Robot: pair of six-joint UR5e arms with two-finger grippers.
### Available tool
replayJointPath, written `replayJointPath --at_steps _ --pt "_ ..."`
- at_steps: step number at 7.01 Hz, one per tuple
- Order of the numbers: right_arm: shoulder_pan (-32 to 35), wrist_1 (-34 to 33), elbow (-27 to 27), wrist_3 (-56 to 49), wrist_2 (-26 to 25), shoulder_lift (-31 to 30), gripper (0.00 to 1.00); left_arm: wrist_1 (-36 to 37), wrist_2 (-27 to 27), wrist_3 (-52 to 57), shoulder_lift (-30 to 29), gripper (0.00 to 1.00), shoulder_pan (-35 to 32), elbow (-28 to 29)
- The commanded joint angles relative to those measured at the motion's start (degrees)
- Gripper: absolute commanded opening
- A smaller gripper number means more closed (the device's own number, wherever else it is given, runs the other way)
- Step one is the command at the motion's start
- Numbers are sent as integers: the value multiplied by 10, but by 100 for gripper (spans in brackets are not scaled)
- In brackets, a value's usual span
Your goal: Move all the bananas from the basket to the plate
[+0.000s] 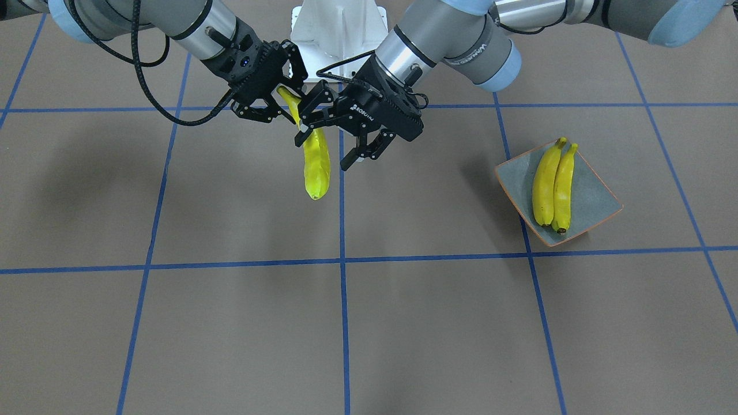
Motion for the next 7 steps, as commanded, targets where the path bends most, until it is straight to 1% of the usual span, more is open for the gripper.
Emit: replayJointPath --at_steps 1,2,5,6,7 --pt "0 0 0 -1 0 -1 0 -2 0 -12 -2 82 0 5" --pt "0 0 -1 -1 0 -2 0 -1 0 -18 -3 78 1 6" --pt "-1 0 -1 -1 0 -1 0 -1 0 -18 -21 78 2 23" --pt "0 0 -1 -1 0 -2 0 -1 0 -18 -21 75 2 24" --pt "0 0 0 -1 1 -2 0 -1 0 -18 -22 67 2 26"
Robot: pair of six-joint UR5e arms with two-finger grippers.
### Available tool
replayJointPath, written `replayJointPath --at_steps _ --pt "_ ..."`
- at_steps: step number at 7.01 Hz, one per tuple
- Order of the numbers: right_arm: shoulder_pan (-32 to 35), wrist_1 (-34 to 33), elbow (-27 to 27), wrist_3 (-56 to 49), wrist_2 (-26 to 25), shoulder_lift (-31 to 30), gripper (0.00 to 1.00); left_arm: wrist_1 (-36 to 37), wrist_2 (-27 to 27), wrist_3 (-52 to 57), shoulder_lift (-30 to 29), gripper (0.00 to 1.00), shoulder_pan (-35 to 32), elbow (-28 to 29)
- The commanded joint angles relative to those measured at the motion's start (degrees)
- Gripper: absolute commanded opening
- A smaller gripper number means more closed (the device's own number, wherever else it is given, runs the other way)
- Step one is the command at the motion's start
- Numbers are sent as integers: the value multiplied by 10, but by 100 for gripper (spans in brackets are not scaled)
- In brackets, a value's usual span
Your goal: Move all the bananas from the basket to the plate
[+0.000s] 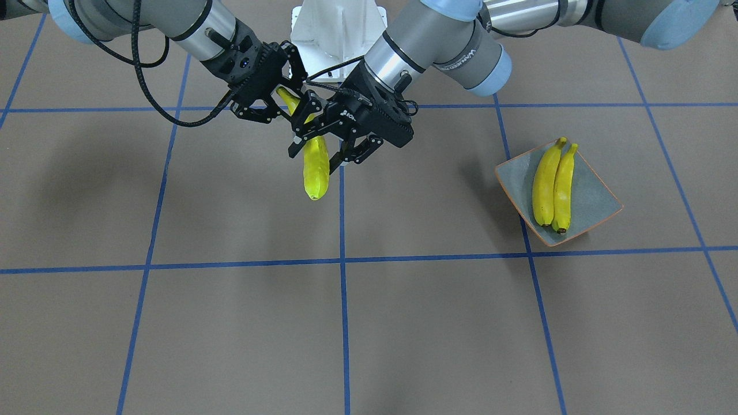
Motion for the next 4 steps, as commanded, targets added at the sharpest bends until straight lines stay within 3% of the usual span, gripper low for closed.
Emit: replayJointPath --at_steps 1,2,3,4 --pt "0 7 0 0 1 0 0 0 0 -2 -3 43 0 6" --pt "-1 7 -1 0 0 0 0 1 -1 -31 -4 0 1 7" --pt "0 8 -1 0 0 0 0 1 -3 -38 -4 0 1 7" --pt "0 8 0 10 1 0 56 1 -5 -40 -4 0 0 8"
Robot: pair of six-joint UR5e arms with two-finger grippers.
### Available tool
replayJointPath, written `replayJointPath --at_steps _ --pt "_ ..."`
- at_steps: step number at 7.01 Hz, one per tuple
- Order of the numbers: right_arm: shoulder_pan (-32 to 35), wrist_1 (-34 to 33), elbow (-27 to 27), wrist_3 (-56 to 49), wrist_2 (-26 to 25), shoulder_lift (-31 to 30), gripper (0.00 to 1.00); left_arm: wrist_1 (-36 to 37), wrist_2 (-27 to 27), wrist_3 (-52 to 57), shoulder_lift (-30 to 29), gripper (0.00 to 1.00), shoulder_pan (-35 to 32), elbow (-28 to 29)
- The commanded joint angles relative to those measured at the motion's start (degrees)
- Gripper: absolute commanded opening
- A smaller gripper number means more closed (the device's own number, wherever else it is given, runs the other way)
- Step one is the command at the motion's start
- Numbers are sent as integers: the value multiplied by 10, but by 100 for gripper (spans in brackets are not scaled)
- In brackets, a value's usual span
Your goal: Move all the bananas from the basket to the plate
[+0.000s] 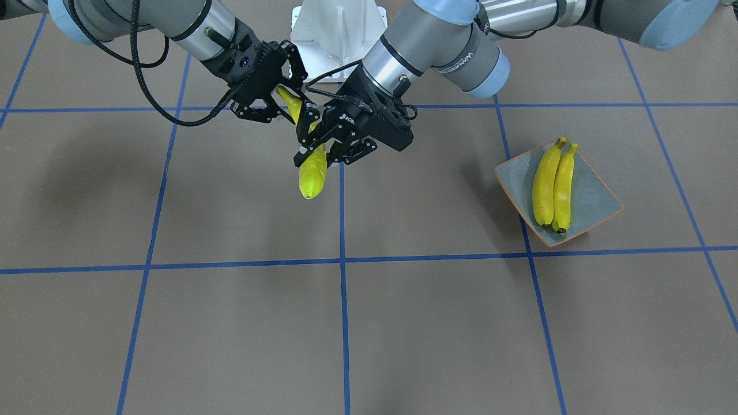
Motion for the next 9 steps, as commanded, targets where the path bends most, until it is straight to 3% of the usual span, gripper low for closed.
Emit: replayJointPath --at_steps 1,6,8,9 --pt "0 3 6 46 0 0 100 0 -3 -7 0 0 -1 1" --pt "47 13 8 48 17 -32 100 -1 -19 -3 5 0 -5 14" --pt "110 4 2 41 63 -52 100 -1 -21 0 11 0 -15 25" --pt "145 2 -6 46 91 -54 100 1 -46 2 22 0 -34 25"
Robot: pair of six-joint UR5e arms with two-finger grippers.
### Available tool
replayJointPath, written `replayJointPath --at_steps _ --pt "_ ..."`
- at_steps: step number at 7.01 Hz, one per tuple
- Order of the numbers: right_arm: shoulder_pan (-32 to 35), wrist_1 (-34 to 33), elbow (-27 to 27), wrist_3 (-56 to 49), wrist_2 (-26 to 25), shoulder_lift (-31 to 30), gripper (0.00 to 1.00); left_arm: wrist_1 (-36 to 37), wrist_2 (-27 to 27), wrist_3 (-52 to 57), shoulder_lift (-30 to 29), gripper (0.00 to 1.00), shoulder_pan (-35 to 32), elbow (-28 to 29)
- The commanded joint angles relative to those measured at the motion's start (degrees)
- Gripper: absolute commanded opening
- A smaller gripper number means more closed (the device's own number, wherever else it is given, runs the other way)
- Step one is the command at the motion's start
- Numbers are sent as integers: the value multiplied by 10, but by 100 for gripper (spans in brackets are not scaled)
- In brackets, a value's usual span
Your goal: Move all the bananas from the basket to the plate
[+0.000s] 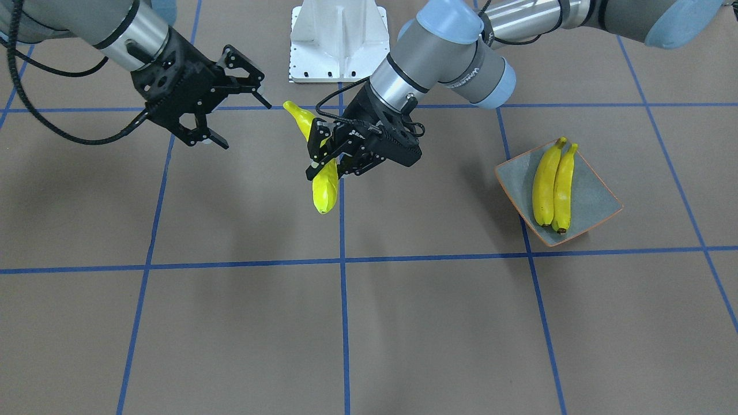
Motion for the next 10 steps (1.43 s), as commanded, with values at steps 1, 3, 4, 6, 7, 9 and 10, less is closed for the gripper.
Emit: replayJointPath --at_steps 1,3,4,6,7,9,10 --pt "78 -35 -13 3 33 -15 100 1 -57 30 31 0 -44 1" --pt "121 -151 -15 3 15 -12 100 4 -99 93 76 0 -75 -3" --pt "135 -207 -14 3 -13 -11 100 3 -159 129 111 0 -103 -9" --pt "127 -282 -17 -21 -87 -11 100 3 -228 214 170 0 -136 -21" --pt "125 -302 -17 -25 -88 -12 100 4 -250 260 203 0 -144 -31" --pt "121 -303 -23 -25 -90 -17 100 4 -278 313 258 0 -158 -66" --pt "118 -303 -23 -24 -97 -18 100 5 -334 358 271 0 -216 -59"
